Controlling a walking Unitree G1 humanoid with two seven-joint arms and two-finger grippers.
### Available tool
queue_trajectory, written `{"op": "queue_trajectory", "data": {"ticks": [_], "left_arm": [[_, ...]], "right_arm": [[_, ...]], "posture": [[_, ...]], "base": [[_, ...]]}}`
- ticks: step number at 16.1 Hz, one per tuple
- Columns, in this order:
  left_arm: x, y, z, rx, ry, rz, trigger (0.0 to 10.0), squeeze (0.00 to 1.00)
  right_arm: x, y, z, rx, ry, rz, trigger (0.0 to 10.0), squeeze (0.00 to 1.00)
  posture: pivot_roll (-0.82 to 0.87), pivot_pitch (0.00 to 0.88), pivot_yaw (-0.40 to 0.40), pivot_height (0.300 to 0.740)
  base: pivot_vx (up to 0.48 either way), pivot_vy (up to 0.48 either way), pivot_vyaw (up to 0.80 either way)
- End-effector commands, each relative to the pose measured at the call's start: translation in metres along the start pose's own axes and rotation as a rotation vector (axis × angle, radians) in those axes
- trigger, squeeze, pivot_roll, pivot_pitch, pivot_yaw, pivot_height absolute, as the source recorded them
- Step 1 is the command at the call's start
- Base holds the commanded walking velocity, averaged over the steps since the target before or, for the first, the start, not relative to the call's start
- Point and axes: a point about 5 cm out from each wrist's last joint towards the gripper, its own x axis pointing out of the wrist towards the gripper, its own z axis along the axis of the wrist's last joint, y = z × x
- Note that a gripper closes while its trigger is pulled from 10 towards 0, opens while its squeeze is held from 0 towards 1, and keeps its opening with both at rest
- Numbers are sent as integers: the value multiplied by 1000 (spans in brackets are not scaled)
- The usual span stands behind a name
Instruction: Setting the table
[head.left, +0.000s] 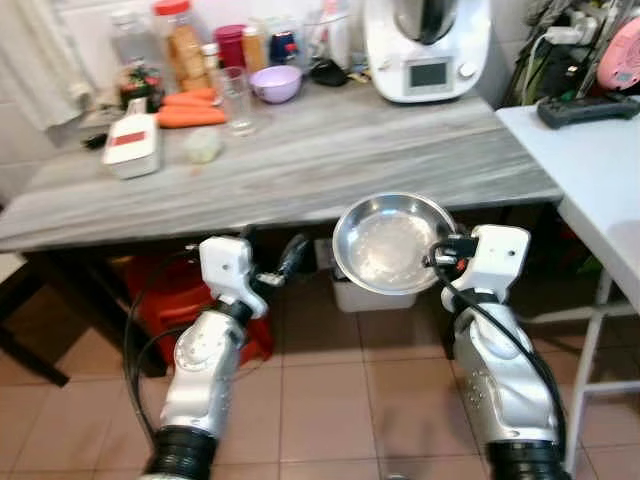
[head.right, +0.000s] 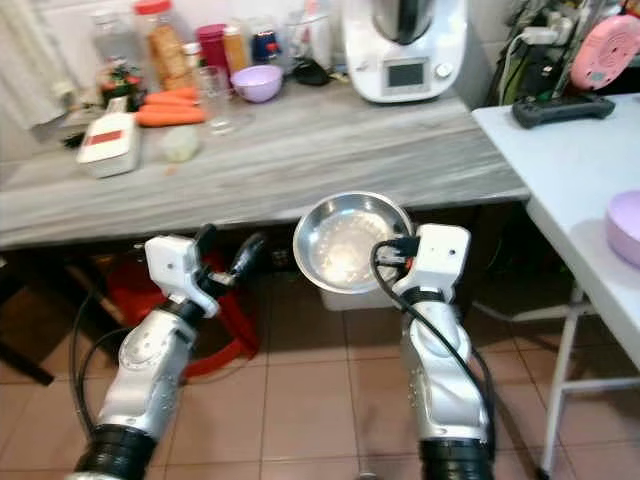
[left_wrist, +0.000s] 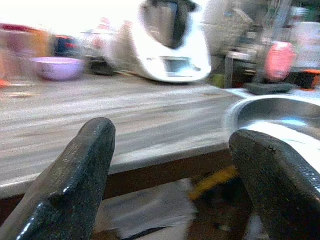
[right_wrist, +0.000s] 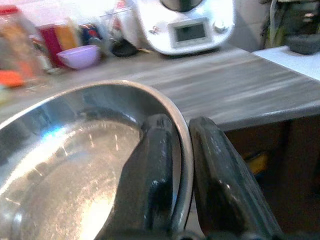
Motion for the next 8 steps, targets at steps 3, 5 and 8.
{"op": "queue_trajectory", "data": {"ticks": [3,5,8], "left_arm": [[-7,6,1,29,13,8,10000,0],[-8,7,0,32,20,8,10000,0],[-8,9,1,40,23,9,10000,0]], "right_arm": [[4,11,5,17,-23,31,10000,0],[4,12,5,19,-22,33,10000,0],[3,13,4,21,-21,33,10000,0]], "posture": [[-109,24,79,740],[-100,26,80,740],[-100,25,81,740]], "base": [[480,0,0],[480,0,0],[480,0,0]]}}
